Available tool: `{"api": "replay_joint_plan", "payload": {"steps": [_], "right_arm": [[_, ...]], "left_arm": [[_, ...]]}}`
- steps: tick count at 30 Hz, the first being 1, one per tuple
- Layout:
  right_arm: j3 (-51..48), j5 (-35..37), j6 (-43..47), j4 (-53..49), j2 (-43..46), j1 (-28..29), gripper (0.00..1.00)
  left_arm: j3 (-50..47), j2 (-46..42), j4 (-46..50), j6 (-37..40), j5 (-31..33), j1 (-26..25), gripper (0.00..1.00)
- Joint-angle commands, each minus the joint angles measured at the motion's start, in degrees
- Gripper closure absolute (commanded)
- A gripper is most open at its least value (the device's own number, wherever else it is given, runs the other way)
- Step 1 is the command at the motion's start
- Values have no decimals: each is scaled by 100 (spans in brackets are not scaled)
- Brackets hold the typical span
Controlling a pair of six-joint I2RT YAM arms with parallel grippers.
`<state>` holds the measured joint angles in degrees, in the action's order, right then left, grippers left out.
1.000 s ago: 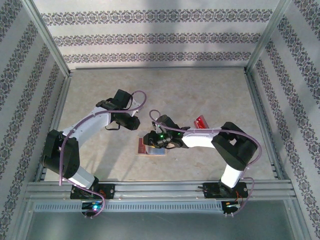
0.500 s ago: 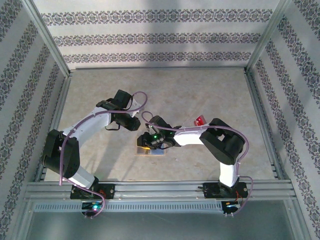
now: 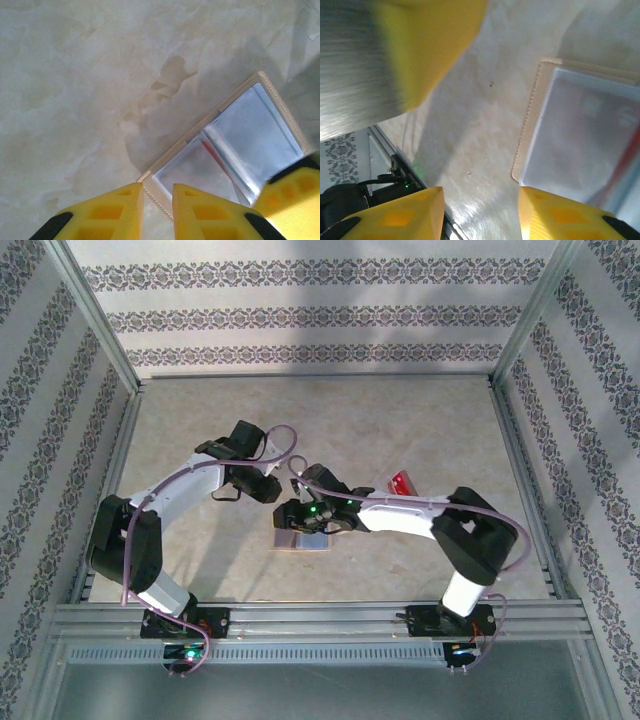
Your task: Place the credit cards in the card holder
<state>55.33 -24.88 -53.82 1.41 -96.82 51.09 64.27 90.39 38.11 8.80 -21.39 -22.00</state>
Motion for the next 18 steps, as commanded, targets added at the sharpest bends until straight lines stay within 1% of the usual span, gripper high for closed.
{"api": "replay_joint_plan", "payload": {"steps": [1, 5, 6, 10, 12, 16, 18], "right_arm": [[5, 650, 599, -1080, 500, -80, 52], [80, 1311, 1054, -2119, 983, -209, 44], [118, 1425, 1166, -2395, 1108, -266, 42], [220, 2040, 1622, -3322, 1641, -433, 31], [248, 2199, 1778, -3648, 1877, -585, 27], [218, 2385, 2016, -4146, 2403, -996, 20], [172, 2450, 2115, -4287, 2670, -1251, 19]], "left_arm": [[54, -96, 38, 129, -60, 54, 78], [288, -88, 133, 70, -238, 28, 77], [381, -68, 183, 85, -203, -2, 76], [759, 26, 285, 256, -77, -166, 61], [915, 105, 258, 299, -33, -256, 56], [1522, 428, 337, 213, -8, -507, 41], [1801, 622, 342, 160, 54, -686, 31]]}}
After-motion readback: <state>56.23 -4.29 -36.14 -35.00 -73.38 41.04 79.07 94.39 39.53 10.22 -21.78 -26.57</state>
